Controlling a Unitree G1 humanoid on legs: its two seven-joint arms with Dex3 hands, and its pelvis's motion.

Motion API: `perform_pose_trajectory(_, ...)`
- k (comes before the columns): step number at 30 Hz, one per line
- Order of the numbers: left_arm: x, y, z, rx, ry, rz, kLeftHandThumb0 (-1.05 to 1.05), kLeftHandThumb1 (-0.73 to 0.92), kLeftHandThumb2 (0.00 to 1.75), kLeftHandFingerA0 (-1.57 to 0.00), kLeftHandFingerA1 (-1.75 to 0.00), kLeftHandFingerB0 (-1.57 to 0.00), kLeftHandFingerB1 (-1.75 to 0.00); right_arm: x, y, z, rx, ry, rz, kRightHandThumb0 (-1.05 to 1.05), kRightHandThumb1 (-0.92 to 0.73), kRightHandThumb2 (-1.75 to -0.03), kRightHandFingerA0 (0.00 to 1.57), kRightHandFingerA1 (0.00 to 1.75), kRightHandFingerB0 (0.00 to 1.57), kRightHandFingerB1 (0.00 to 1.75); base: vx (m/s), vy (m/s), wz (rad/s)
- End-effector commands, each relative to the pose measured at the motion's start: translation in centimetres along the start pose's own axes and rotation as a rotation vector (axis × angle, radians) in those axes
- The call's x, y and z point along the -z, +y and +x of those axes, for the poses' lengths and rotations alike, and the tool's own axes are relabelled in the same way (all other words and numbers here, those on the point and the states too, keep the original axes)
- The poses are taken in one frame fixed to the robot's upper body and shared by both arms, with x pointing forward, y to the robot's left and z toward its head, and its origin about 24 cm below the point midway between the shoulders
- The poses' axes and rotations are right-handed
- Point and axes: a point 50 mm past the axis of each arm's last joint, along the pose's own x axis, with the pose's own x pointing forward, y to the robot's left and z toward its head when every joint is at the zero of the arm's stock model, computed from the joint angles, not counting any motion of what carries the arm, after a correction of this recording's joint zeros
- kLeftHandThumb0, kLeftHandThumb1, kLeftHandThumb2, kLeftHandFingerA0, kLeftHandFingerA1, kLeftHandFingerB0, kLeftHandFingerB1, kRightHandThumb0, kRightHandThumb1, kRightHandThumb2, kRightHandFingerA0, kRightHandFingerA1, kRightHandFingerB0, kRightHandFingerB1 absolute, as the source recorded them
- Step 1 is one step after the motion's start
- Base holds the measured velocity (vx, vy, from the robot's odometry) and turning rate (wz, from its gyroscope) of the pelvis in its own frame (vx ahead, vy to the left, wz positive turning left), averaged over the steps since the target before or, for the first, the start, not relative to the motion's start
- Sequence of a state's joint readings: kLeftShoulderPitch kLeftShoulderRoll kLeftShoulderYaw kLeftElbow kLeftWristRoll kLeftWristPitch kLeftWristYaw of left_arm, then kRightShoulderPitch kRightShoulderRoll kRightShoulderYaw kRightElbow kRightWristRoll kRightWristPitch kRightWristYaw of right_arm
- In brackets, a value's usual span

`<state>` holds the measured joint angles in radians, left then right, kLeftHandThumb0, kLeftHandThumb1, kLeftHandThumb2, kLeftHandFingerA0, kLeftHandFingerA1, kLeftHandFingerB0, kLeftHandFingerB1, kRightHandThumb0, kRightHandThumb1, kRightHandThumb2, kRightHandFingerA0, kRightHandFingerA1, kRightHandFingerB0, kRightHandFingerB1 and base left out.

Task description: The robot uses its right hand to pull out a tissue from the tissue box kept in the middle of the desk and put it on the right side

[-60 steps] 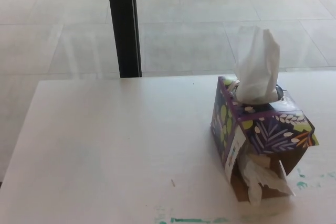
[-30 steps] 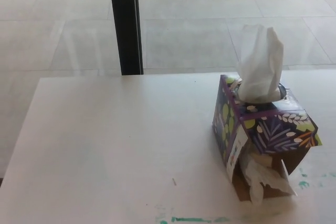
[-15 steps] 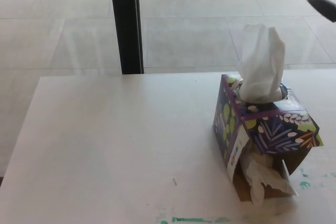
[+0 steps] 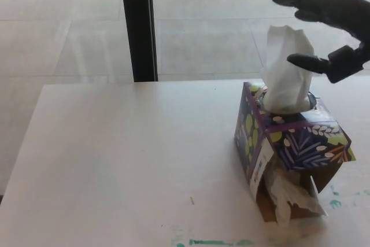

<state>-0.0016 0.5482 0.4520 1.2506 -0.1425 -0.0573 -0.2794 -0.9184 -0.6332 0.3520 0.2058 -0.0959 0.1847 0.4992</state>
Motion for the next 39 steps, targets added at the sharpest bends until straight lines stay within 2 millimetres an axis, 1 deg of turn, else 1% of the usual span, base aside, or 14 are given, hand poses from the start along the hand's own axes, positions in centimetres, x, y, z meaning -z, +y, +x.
perform_pose_trajectory(1, 0.3, 1.3, -0.5, -0.006, 0.010, -0.014, -0.55, 0.80, 0.63, -0.50, -0.63, -0.44, -0.46, -0.3, -0.4, -0.4, -0.213, 0.063, -0.125, -0.93, -0.59, -1.01, 0.03, 0.24, 0.11, 0.12, 0.00, 0.000, 0.00)
perform_pose_trajectory(17, 0.1, 1.0, -0.3, -0.002, 0.015, -0.036, -0.58, 0.81, 0.64, -0.50, -0.65, -0.46, -0.47, 0.3, 0.9, 0.5, -0.313, 0.242, -0.209, -0.85, -0.49, -0.92, 0.00, 0.17, 0.00, 0.18, 0.00, 0.000, 0.00)
perform_pose_trajectory(22, 0.0, 1.3, -0.5, 0.007, 0.002, 0.034, -0.58, 0.81, 0.63, -0.54, -0.62, -0.49, -0.46, 0.2, 1.7, 1.2, -0.318, 0.356, -0.522, -0.61, -0.37, -0.79, 0.02, 0.45, 0.04, 0.33, 0.00, 0.000, 0.00)
perform_pose_trajectory(23, 0.0, 1.3, -0.5, 0.023, -0.004, 0.017, -0.53, 0.79, 0.63, -0.50, -0.60, -0.47, -0.46, 0.3, 1.9, 1.2, -0.277, 0.356, -0.556, -0.43, -0.60, -0.58, 0.12, 0.74, 0.13, 0.31, 0.00, 0.000, 0.00)
perform_pose_trajectory(25, 0.0, 1.3, -0.5, 0.026, -0.002, 0.013, -0.50, 0.78, 0.63, -0.51, -0.61, -0.49, -0.47, 0.5, 2.3, 1.1, -0.220, 0.355, -0.660, -0.45, -0.61, -0.58, 0.24, 0.93, 0.21, 0.33, 0.00, 0.000, 0.00)
perform_pose_trajectory(27, 0.0, 1.2, -0.5, 0.041, -0.002, 0.052, -0.50, 0.80, 0.63, -0.49, -0.60, -0.48, -0.46, 0.6, 2.7, 1.2, -0.188, 0.362, -0.774, -0.54, -0.48, -0.80, 0.31, 0.79, 0.16, 0.44, 0.00, 0.000, 0.00)
perform_pose_trajectory(28, 0.0, 1.3, -0.5, 0.035, 0.007, 0.007, -0.48, 0.70, 0.62, -0.51, -0.59, -0.51, -0.47, 0.8, 3.3, 1.4, -0.167, 0.362, -0.850, -0.51, -0.60, -0.57, 0.30, 0.92, 0.29, 0.32, 0.00, 0.000, 0.00)
perform_pose_trajectory(31, 0.0, 1.3, -0.5, 0.027, 0.008, 0.055, -0.48, 0.71, 0.61, -0.55, -0.55, -0.57, -0.47, 0.9, 3.8, 1.4, -0.162, 0.332, -0.953, -0.42, -0.62, -0.58, 0.31, 1.05, 0.35, 0.31, 0.00, 0.000, 0.00)
perform_pose_trajectory(33, -0.1, 1.3, -0.6, 0.047, 0.003, 0.049, -0.43, 0.73, 0.62, -0.49, -0.55, -0.49, -0.46, 1.2, 4.4, 1.3, -0.070, 0.234, -1.089, -0.41, -0.67, -0.63, 0.75, 1.38, 0.62, 0.42, 0.00, 0.000, 0.00)
perform_pose_trajectory(35, -0.1, 1.2, -0.5, 0.040, 0.009, 0.047, -0.43, 0.71, 0.62, -0.51, -0.56, -0.50, -0.47, 1.4, 4.6, 1.4, -0.014, 0.192, -1.087, -0.39, -0.71, -0.61, 0.88, 1.52, 0.64, 0.43, 0.00, 0.000, 0.00)
perform_pose_trajectory(36, 0.0, 1.2, -0.6, 0.057, 0.001, 0.060, -0.43, 0.72, 0.61, -0.51, -0.60, -0.49, -0.48, 1.6, 5.0, 1.4, 0.014, 0.179, -1.099, -0.39, -0.77, -0.63, 0.90, 1.75, 0.65, 1.14, 0.00, 0.000, 0.00)
perform_pose_trajectory(37, 0.0, 1.2, -0.6, 0.058, 0.002, 0.059, -0.41, 0.73, 0.61, -0.53, -0.60, -0.52, -0.48, 1.6, 5.1, 1.4, 0.020, 0.170, -1.101, -0.40, -0.77, -0.62, 0.90, 1.75, 0.68, 1.30, 0.00, 0.000, 0.00)
perform_pose_trajectory(38, -0.1, 1.2, -0.6, 0.055, 0.004, 0.048, -0.42, 0.71, 0.61, -0.54, -0.62, -0.54, -0.49, 1.6, 5.2, 1.4, 0.042, 0.142, -1.099, -0.44, -0.56, -0.98, 1.20, 1.37, 0.82, 1.12, 0.00, 0.000, 0.00)
perform_pose_trajectory(39, -0.1, 1.2, -0.6, 0.059, -0.001, 0.052, -0.42, 0.73, 0.62, -0.50, -0.60, -0.49, -0.48, 1.6, 5.3, 1.3, 0.073, 0.107, -1.091, -0.43, -0.59, -1.01, 1.19, 1.36, 0.82, 1.12, 0.00, 0.000, 0.00)
